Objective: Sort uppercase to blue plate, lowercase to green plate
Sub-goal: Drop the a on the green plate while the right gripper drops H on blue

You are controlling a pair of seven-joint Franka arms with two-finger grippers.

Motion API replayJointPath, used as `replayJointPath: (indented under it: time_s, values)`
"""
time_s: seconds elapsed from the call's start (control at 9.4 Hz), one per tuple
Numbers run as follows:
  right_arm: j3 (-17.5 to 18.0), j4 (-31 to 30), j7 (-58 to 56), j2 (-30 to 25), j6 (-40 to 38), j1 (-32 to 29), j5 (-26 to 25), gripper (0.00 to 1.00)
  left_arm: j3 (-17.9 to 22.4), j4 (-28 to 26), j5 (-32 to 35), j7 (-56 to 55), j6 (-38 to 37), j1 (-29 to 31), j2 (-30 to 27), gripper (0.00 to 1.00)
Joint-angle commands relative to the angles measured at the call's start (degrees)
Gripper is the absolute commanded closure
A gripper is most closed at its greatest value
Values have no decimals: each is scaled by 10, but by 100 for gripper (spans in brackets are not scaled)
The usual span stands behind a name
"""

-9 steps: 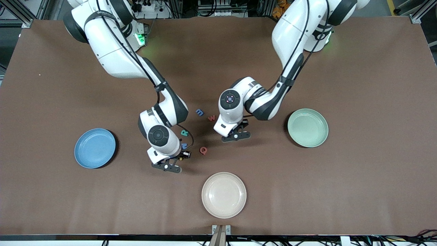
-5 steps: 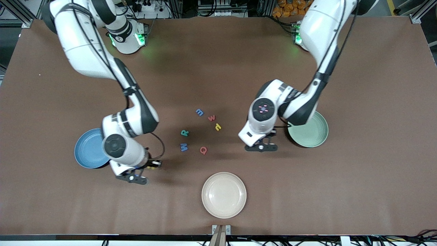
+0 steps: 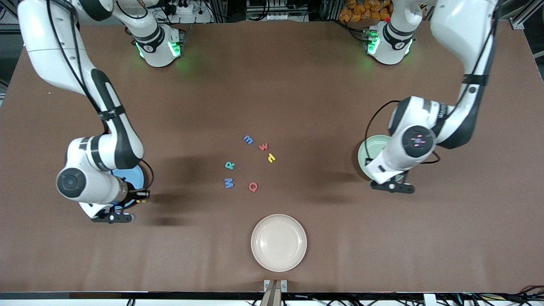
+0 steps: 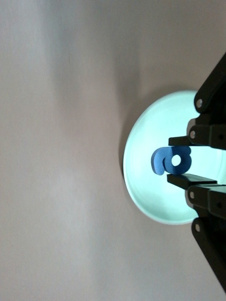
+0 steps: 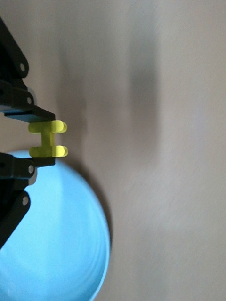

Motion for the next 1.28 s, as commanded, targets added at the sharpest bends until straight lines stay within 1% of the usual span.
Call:
replayJointPath:
  time_s: [0.0,0.11,0.21,0.32,0.43,0.64,0.75,0.85,0.96,1.17]
  values:
    - [9,-72,-93,-46,15,-62,1,100,-12,-123,7,11,139,33,-28,100]
    - [9,-74,-116,-46,14,-77,1,100,-13,-127,-2,0,140,33,-24,100]
    - [9,-73,-117,-45,11,-81,1,55,-14,-138,-29,-9,142,28,-23,100]
    - [9,-73,-116,-44,12,-81,1,1,-15,-144,-35,-12,142,26,-24,96]
    - [9,-72,-111,-44,10,-76,1,0,-20,-147,-36,-22,142,26,-24,1]
    - [10,-70,-93,-44,10,-56,2,0,-27,-142,-36,-27,138,24,-24,0]
    - [10,-67,-55,-42,13,-34,2,0,-27,-136,-38,-35,138,17,-23,0]
    - [10,-61,-10,-40,15,-6,2,0,-27,-117,-38,-73,138,-3,-14,0]
    - [10,-53,40,-38,15,23,5,0,-27,-88,-38,-138,137,-40,3,0]
    - [11,-36,126,-25,16,81,9,0,-27,3,-37,-266,137,-105,64,0]
